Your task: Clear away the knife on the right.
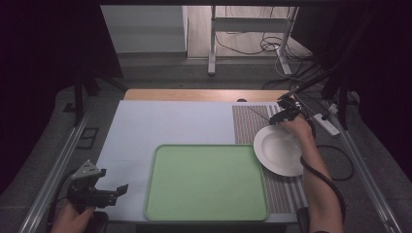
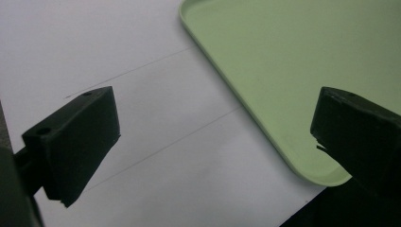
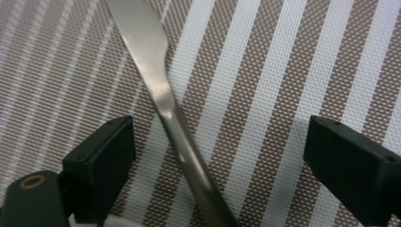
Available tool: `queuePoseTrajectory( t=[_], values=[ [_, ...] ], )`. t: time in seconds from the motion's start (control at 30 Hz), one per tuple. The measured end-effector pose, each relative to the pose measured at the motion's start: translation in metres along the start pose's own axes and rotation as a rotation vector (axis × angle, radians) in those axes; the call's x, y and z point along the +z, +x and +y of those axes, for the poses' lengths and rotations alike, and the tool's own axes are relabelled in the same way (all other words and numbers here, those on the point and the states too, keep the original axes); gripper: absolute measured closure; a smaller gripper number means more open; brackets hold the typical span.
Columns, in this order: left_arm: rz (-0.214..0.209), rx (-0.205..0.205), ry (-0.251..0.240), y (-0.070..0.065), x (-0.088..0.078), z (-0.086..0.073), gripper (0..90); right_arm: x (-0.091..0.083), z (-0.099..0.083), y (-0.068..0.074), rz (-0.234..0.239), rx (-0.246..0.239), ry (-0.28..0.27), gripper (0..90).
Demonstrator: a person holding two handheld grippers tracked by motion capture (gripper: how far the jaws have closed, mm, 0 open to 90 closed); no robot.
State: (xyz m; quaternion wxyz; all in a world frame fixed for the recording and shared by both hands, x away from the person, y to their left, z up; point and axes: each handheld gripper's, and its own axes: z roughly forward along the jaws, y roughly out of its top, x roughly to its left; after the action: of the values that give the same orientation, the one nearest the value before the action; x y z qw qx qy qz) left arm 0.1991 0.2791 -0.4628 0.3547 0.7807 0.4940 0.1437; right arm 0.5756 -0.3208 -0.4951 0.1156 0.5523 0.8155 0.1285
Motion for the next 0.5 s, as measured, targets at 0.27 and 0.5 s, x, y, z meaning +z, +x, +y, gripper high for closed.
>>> queuePoseTrajectory(
  t=[0.27,0.5],
  values=[
    [0.005,0.008,0.005,-0.001,0.001,0.000,2.4,-0.008,-0.006,-0.006,0.032,-0.099,-0.020,56.8],
    [0.006,0.010,0.007,-0.001,0.001,0.000,2.4,-0.013,-0.011,-0.012,0.065,-0.145,0.000,80.0]
  ],
)
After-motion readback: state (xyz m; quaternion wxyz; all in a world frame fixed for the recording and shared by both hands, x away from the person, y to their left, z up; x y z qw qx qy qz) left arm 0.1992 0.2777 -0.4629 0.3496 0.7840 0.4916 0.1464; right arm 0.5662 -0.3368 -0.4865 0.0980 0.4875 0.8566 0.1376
